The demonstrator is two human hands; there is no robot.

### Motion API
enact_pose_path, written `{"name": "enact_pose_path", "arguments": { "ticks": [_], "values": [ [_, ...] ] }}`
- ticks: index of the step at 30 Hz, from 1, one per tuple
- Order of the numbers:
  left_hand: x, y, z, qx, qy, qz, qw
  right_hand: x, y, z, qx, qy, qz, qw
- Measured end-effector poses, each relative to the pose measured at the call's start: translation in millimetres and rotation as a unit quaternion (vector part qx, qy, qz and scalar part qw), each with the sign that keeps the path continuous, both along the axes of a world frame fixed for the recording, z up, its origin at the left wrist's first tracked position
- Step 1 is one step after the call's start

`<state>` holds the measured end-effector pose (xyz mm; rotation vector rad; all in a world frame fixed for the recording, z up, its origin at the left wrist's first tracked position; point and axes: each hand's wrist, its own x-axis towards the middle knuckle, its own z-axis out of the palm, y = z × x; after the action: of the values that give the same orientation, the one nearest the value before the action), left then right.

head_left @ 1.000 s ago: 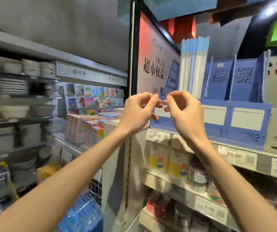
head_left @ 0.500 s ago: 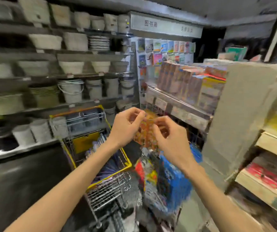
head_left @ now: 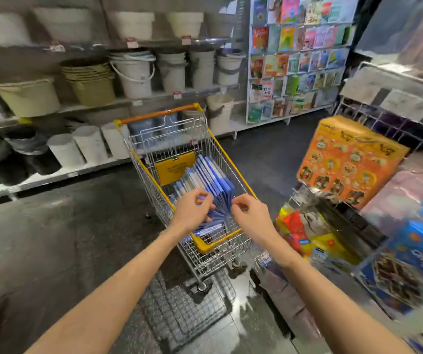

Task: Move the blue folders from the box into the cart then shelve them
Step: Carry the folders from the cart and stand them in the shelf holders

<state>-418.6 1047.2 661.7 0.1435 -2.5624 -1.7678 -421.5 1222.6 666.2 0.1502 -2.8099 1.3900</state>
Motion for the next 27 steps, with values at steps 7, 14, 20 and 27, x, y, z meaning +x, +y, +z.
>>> {"name": "enact_pose_path", "arguments": {
  "ticks": [7,14,20,27],
  "values": [
    [-67.5,-26.4,-53.4,0.011,-0.057,-0.001,0.998,-66.0,-26.7,-52.7,0.028,-0.068,-0.01,0.997],
    [-162.0,-43.4,-93.7,-0.031,-0.104,-0.001,0.994,-180.3,-48.6,-97.7,0.056,-0.108,-0.023,0.992],
    [-267.5,-50.0,-111.9,-0.154,-0.129,-0.046,0.979,-283.1,-62.8,-137.2,0.061,-0.169,-0.049,0.983],
    [-357.2,-62.3,-142.8,-0.288,-0.094,-0.124,0.945,-360.5,-68.4,-184.1,0.1,-0.18,-0.068,0.976]
  ]
}}
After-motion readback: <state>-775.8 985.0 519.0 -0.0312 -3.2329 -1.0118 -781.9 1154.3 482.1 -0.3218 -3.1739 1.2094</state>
